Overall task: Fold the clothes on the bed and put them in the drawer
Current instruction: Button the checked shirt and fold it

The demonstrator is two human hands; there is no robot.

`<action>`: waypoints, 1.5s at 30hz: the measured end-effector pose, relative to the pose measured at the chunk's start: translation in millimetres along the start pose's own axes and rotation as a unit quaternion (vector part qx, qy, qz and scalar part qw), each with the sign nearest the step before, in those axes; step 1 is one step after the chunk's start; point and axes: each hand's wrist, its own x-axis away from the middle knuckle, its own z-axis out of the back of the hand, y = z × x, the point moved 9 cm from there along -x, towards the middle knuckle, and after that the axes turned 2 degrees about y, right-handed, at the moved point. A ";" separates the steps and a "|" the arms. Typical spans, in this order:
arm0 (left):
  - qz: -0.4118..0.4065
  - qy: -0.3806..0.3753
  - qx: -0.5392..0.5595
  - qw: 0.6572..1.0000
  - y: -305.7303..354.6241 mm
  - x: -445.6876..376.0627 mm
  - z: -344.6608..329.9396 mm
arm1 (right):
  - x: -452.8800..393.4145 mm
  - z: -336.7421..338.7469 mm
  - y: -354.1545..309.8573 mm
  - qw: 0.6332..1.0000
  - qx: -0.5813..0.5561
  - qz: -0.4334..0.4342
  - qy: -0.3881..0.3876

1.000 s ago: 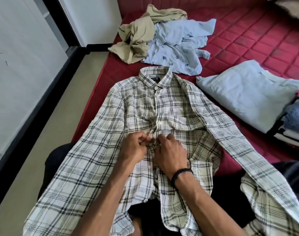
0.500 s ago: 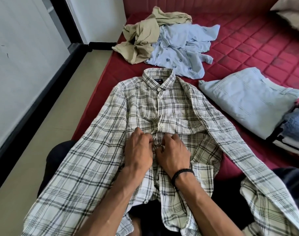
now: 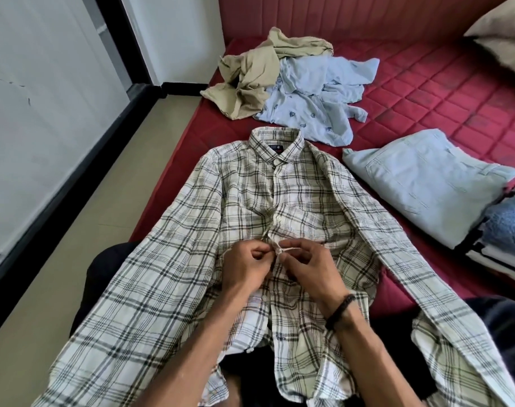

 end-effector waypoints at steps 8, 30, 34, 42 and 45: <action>-0.041 -0.012 -0.076 0.996 -0.1 7.3 -9.4 | -9.3 -2.2 11.6 0.984 0.158 0.003 0.076; -0.074 0.019 -0.016 0.997 14.2 17.1 5.5 | 2.4 2.3 3.2 0.985 0.132 0.042 0.103; -0.084 0.018 -0.042 0.995 15.0 17.8 2.9 | 4.2 2.8 2.5 0.982 0.149 0.030 0.109; -0.059 0.024 -0.023 0.998 11.0 16.1 3.6 | 1.6 0.2 2.6 0.982 0.152 0.043 0.107; -0.045 0.031 -0.005 0.998 6.9 15.4 6.7 | -0.8 -2.1 7.0 0.987 0.127 0.043 0.091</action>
